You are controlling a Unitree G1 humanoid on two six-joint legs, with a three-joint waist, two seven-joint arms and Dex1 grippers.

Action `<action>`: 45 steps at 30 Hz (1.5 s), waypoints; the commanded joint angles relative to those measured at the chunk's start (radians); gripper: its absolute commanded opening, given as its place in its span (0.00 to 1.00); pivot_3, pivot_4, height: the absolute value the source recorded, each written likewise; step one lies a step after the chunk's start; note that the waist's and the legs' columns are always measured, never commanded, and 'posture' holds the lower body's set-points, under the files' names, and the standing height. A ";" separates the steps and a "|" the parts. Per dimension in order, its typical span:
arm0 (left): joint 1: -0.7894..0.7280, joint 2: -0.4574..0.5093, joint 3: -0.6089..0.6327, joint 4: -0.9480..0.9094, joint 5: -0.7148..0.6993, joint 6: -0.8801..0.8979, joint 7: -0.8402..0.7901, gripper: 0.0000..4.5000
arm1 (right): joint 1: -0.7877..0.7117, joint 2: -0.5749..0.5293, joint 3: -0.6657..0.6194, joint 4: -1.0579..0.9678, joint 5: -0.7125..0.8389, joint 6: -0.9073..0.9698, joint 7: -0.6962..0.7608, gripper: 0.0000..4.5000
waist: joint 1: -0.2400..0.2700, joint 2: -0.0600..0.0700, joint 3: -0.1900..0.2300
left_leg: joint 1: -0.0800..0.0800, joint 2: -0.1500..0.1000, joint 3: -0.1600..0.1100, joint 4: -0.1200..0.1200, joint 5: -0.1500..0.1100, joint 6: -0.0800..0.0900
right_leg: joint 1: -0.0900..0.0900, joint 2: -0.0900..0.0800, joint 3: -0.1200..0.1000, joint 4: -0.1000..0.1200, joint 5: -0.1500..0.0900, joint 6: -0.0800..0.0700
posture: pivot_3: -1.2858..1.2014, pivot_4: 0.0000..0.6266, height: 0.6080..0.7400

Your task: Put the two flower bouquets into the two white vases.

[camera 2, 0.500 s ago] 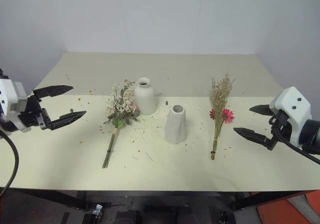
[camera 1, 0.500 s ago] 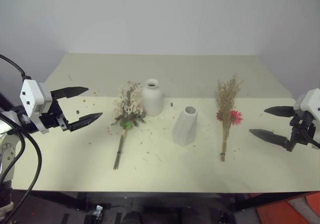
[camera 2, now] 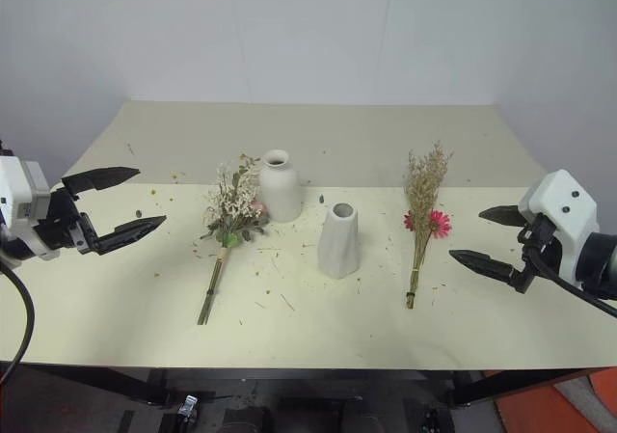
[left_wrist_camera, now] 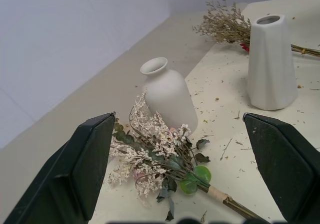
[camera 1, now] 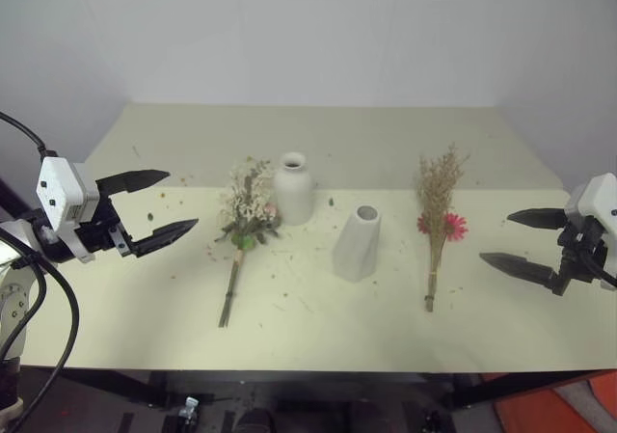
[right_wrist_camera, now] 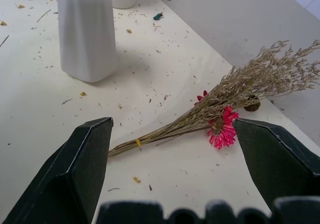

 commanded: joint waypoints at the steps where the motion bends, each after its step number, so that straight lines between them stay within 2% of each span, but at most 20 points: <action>1: 0.003 -0.011 0.017 -0.058 0.018 0.025 0.089 0.99 | -0.016 -0.022 -0.016 -0.011 -0.005 -0.004 0.001 1.00 | 0.000 0.000 0.000 | 0.000 0.000 0.000 0.000 0.000 0.000 | 0.000 0.000 0.000 0.000 0.000 0.000 | 0.52 0.24 1.00; 3: 0.006 -0.030 0.012 -0.121 0.021 0.112 0.204 0.99 | -0.015 -0.022 -0.019 -0.017 -0.003 -0.001 0.001 1.00 | 0.000 0.000 0.000 | 0.000 0.000 0.000 0.000 0.000 0.000 | 0.000 0.000 0.000 0.000 0.000 0.000 | 0.52 0.24 1.00; 6: 0.026 -0.040 -0.055 -0.298 0.040 0.357 0.411 0.99 | -0.035 -0.030 -0.008 -0.023 0.007 0.010 -0.003 1.00 | 0.000 0.000 0.000 | 0.000 0.000 0.000 0.000 0.000 0.000 | 0.000 0.000 0.000 0.000 0.000 0.001 | 0.52 0.24 1.00; 8: 0.019 -0.064 -0.094 -0.380 -0.007 0.530 0.519 0.99 | -0.054 -0.038 0.005 -0.039 0.021 0.018 0.001 1.00 | -0.001 0.000 0.000 | 0.000 0.000 0.000 0.000 0.000 0.000 | 0.000 0.000 0.000 0.000 0.000 0.001 | 0.52 0.24 1.00; 11: -0.116 -0.189 -0.107 -0.402 -0.128 0.925 0.730 0.99 | -0.089 -0.046 0.036 -0.072 0.045 0.035 0.002 1.00 | 0.001 0.000 0.000 | 0.001 0.000 -0.001 0.000 0.000 0.000 | 0.001 0.000 0.000 0.001 0.000 0.001 | 0.52 0.24 1.00; 13: -0.195 -0.284 -0.129 -0.410 -0.084 1.173 0.852 0.99 | -0.126 -0.039 0.071 -0.101 0.077 0.051 -0.003 1.00 | 0.001 -0.001 0.000 | 0.000 -0.001 -0.003 0.003 0.000 0.000 | 0.002 0.001 -0.001 0.002 0.001 0.002 | 0.52 0.24 1.00; 15: -0.248 -0.339 -0.142 -0.419 -0.039 1.317 0.915 0.99 | -0.157 -0.034 0.100 -0.116 0.097 0.065 -0.010 1.00 | -0.001 -0.001 0.000 | 0.000 -0.001 -0.003 0.003 0.000 0.000 | 0.003 0.000 -0.001 0.001 0.001 0.002 | 0.52 0.24 1.00; 18: -0.310 -0.418 -0.136 -0.358 -0.022 1.370 1.004 0.99 | -0.218 -0.026 0.161 -0.140 0.131 0.077 -0.011 1.00 | -0.004 -0.001 0.000 | 0.000 -0.002 -0.003 0.003 0.000 0.000 | 0.002 0.000 -0.001 0.000 0.001 0.002 | 0.52 0.24 1.00; 23: -0.342 -0.491 -0.192 -0.269 -0.046 1.370 1.078 0.99 | -0.318 0.007 0.258 -0.187 0.174 0.085 -0.015 1.00 | 0.001 -0.001 0.000 | 0.000 -0.002 -0.003 0.002 0.000 0.000 | 0.001 0.000 -0.001 0.001 0.001 0.002 | 0.52 0.24 1.00; 33: -0.424 -0.522 -0.254 -0.080 -0.019 1.370 1.116 0.99 | -0.292 0.014 0.252 -0.216 0.172 0.102 -0.063 1.00 | 0.011 -0.002 -0.001 | -0.001 -0.003 -0.003 0.002 0.000 0.000 | 0.001 -0.001 -0.001 0.000 0.001 0.001 | 0.52 0.24 1.00; 37: -0.467 -0.537 -0.275 -0.006 -0.030 1.370 1.085 0.81 | -0.274 0.012 0.237 -0.229 0.171 0.112 -0.082 1.00 | 0.012 -0.002 -0.001 | -0.002 -0.003 -0.003 0.002 0.000 0.000 | 0.000 -0.001 -0.001 0.000 0.001 0.001 | 0.52 0.24 1.00; 45: -0.509 -0.526 -0.303 0.053 -0.043 1.370 1.061 0.22 | -0.240 0.005 0.209 -0.250 0.175 0.126 -0.104 1.00 | 0.013 -0.002 -0.001 | -0.002 -0.003 -0.003 0.002 0.000 0.000 | 0.000 -0.001 -0.001 0.000 0.001 0.001 | 0.52 0.24 1.00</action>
